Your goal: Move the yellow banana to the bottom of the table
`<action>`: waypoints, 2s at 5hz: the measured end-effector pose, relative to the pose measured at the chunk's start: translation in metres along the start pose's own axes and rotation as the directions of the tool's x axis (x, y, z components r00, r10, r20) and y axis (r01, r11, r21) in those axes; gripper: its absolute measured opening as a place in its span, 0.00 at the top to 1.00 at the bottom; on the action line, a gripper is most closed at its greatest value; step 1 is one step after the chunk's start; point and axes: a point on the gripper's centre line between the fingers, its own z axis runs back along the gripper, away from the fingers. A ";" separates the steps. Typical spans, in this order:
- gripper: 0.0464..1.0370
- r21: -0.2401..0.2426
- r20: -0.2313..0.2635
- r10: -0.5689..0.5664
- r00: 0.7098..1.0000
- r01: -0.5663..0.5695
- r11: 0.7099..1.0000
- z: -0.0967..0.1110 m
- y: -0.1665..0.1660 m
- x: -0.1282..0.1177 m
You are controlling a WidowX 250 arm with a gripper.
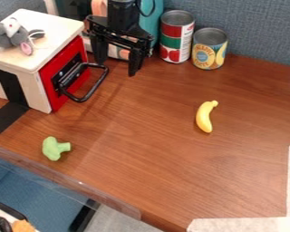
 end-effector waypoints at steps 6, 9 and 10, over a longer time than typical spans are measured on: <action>0.04 -0.109 -0.009 -0.095 0.995 0.094 0.990 -0.059 -0.135 0.021; 0.35 -0.095 0.055 -0.056 0.997 0.061 0.994 -0.077 -0.151 0.036; 0.64 -0.082 0.055 -0.048 0.997 0.052 0.995 -0.081 -0.144 0.030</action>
